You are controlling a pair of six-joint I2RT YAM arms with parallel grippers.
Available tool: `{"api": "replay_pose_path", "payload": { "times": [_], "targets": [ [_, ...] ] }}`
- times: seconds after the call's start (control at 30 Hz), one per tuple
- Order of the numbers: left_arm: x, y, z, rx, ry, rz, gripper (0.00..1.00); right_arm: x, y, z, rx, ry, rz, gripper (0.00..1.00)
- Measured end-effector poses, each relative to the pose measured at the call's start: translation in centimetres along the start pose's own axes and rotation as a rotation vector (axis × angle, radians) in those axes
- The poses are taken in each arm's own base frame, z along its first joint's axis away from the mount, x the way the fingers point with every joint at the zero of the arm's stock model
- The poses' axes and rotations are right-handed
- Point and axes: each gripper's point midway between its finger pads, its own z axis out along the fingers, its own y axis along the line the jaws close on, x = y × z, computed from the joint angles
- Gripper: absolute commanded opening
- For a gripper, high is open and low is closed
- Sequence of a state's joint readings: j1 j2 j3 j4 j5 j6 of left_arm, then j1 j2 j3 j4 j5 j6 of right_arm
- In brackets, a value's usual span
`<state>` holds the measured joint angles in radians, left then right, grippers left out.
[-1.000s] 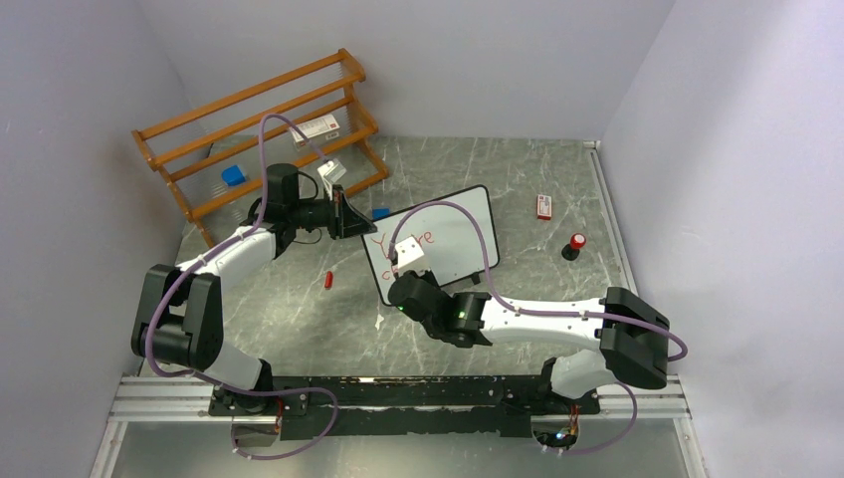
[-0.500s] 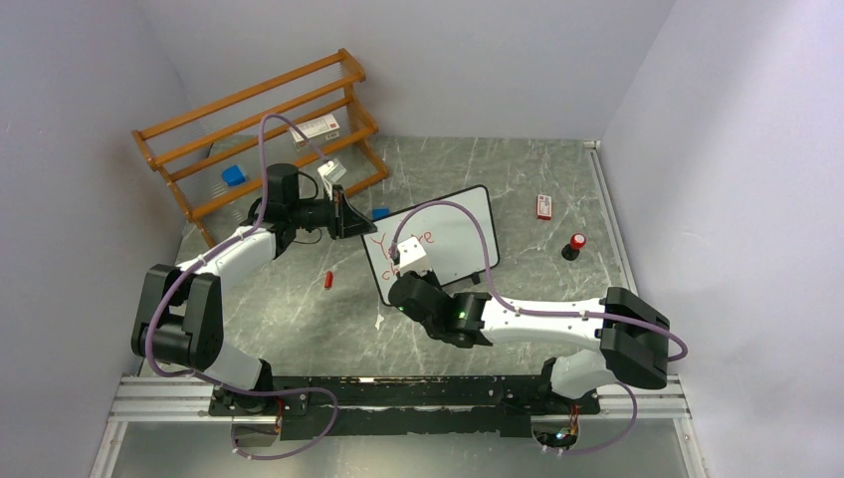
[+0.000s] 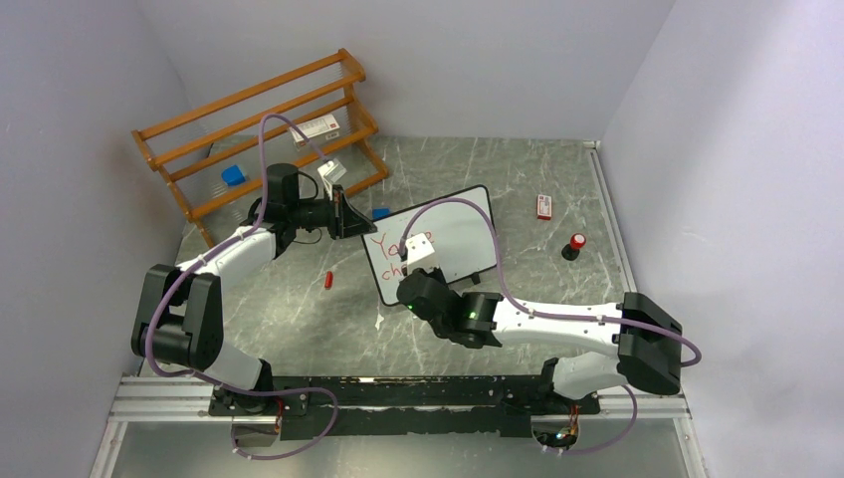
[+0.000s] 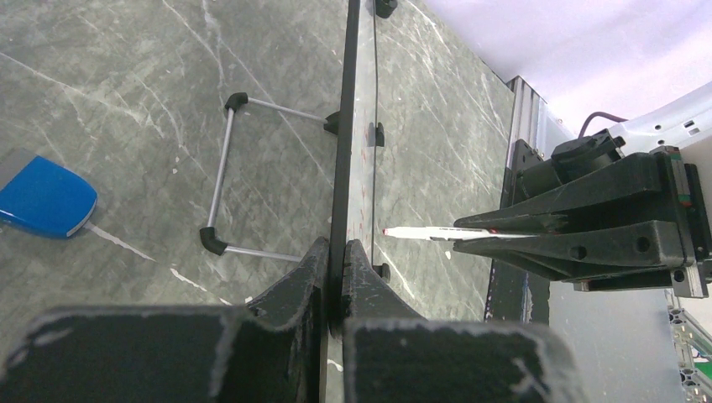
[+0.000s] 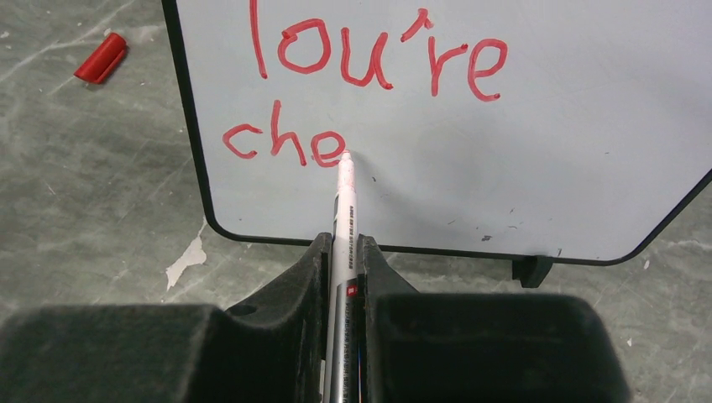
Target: Write a sentence on the whiteboard
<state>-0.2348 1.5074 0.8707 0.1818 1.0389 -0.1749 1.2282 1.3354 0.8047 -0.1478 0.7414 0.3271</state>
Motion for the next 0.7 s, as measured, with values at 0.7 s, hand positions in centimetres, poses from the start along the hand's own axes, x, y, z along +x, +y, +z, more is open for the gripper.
{"api": "replay_pose_path", "payload": {
  "times": [0.7],
  "targets": [
    [0.0,0.0,0.0,0.001,0.000,0.000,0.05,0.2,-0.5,1.2,0.028,0.003,-0.025,0.00]
  ]
}}
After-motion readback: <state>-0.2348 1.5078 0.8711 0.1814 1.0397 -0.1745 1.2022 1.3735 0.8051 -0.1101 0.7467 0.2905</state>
